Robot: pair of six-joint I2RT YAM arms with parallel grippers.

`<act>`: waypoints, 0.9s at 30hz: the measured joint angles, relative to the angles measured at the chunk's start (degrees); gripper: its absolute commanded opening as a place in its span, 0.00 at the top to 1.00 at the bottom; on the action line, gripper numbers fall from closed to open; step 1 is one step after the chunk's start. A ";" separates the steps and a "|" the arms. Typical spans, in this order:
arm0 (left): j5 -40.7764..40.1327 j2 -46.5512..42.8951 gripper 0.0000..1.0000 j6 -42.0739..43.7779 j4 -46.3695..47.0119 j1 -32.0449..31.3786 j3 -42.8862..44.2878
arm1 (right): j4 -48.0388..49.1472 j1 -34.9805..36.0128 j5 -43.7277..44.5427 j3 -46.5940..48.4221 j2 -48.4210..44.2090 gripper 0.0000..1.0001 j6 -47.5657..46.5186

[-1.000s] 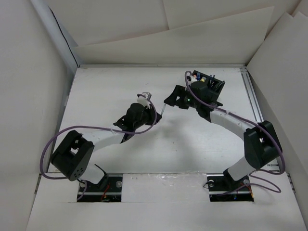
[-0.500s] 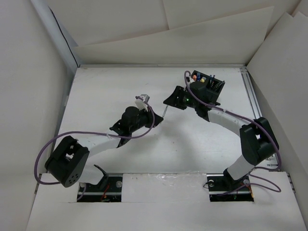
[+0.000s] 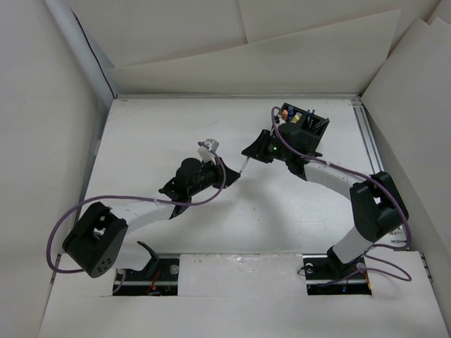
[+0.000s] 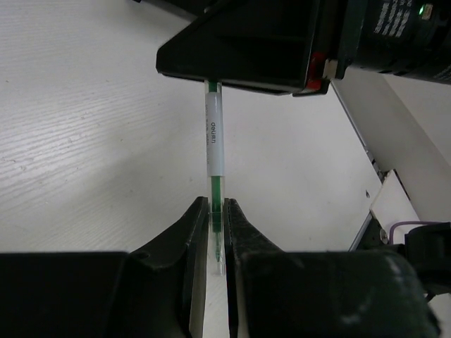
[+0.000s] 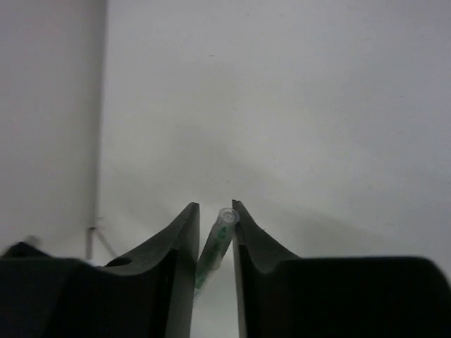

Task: Sort the stationery into containers
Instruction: Pick up the pen from the center of the board.

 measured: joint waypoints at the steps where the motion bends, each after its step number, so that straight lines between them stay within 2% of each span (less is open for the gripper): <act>1: 0.15 0.00 1.00 0.00 -0.11 0.00 0.00 | 0.50 0.00 -0.33 0.00 0.00 0.82 0.76; 4: 0.33 0.48 1.00 0.00 -0.31 -0.44 -0.35 | 3.10 0.55 -2.03 0.11 -0.11 0.98 2.36; 6: 0.44 0.63 0.98 -0.02 -0.33 -0.39 -0.39 | 3.45 0.81 -2.10 0.11 -0.11 1.00 2.38; 7: 0.44 0.66 0.90 -0.02 -0.28 -0.39 -0.39 | 3.45 0.76 -2.14 0.11 -0.11 1.00 2.45; 10: 0.46 0.66 0.75 -0.11 -0.02 -0.37 -0.39 | 3.43 0.76 -2.16 0.11 -0.11 1.00 1.99; 11: 0.44 0.66 0.64 -0.17 0.35 -0.37 -0.39 | 3.19 0.66 -2.05 0.09 -0.11 1.00 1.79; 15: 0.42 0.66 0.47 -0.15 1.31 -0.33 -0.39 | 3.23 -1.25 -1.95 0.09 -0.11 1.00 1.18; 22: -0.35 -0.48 0.36 -0.13 1.57 -0.33 -0.72 | 0.87 -8.26 -0.15 1.07 -1.27 1.00 -0.24; 27: -1.55 -2.69 0.34 0.04 1.14 -0.33 -1.05 | -4.70 -15.65 12.63 6.71 -3.91 1.00 -3.04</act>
